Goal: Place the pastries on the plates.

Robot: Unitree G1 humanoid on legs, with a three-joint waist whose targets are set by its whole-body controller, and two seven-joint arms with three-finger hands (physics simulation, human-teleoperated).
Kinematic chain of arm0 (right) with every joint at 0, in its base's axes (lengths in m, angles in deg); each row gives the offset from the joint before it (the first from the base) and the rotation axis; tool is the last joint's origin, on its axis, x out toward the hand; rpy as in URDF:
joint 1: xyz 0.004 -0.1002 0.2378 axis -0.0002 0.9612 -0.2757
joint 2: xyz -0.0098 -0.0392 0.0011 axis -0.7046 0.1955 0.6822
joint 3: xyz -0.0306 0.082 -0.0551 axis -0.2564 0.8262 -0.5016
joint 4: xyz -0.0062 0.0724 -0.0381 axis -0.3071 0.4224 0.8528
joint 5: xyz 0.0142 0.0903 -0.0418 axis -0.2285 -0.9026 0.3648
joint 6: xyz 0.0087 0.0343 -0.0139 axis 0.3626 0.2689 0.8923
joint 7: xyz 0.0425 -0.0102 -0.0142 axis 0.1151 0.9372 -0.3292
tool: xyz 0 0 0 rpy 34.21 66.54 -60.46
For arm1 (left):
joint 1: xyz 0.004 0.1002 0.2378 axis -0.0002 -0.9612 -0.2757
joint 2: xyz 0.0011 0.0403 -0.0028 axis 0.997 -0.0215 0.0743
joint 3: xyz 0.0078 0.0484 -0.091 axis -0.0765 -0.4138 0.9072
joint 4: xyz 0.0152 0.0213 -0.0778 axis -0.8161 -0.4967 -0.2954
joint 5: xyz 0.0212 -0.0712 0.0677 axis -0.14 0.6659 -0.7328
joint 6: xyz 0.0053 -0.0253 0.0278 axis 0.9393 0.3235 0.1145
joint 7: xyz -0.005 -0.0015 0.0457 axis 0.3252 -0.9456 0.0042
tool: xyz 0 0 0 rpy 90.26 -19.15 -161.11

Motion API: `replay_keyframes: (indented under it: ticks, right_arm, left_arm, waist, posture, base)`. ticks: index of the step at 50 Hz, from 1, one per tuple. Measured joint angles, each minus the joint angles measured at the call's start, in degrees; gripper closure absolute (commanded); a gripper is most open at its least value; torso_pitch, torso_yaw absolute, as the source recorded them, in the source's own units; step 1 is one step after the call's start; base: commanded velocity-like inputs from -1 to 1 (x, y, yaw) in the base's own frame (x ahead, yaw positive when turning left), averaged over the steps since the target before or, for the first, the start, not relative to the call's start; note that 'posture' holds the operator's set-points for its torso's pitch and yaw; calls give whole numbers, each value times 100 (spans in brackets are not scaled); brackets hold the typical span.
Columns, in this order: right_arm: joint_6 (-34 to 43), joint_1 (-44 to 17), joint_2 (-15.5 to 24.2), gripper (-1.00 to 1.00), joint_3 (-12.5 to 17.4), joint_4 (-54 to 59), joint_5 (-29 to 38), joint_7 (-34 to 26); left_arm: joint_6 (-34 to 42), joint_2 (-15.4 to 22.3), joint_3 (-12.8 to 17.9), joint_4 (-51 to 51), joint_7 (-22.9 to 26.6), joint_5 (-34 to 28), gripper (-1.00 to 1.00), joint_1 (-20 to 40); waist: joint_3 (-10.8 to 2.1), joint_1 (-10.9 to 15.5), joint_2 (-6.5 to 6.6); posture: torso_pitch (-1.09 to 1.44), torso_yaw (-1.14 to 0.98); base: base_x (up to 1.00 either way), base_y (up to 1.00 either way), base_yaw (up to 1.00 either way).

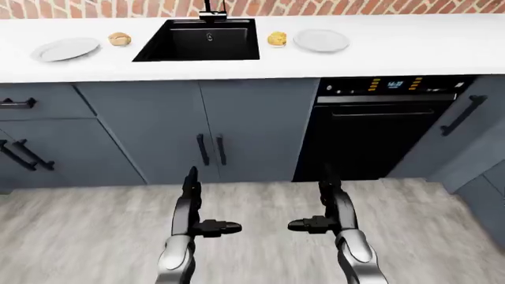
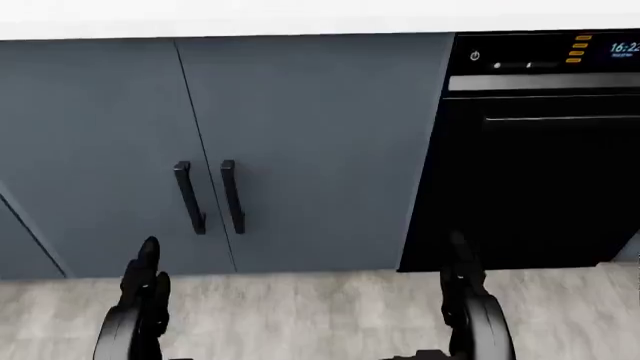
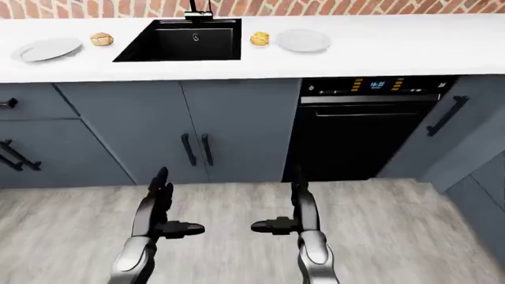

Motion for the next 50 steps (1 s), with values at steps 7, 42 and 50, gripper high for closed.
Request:
replay_keyframes:
  ticks: [7,42,50]
  right_arm:
    - [-43,-221,-9,-100,62,-103,-195,85]
    - [5486,-4256,857,-100,475,-2548,-173,271]
    - [5866,-6376,1437,-100,615,-882,-539,174]
  left_arm:
    - [-191,-5,-27,315,120,96,-100,-19]
    - [5042,861,913,3719,-888,830,-100,3520]
    - [6184,1540,1080,2282,-1523,1728,-100,5767]
  waist:
    - [-308,47,-50]
    - [-337,60,14]
    - [-185,30,26]
  posture:
    - [0,0]
    - [0,0]
    - [0,0]
  base:
    - [0,0,0]
    - [0,0,0]
    - [0,0,0]
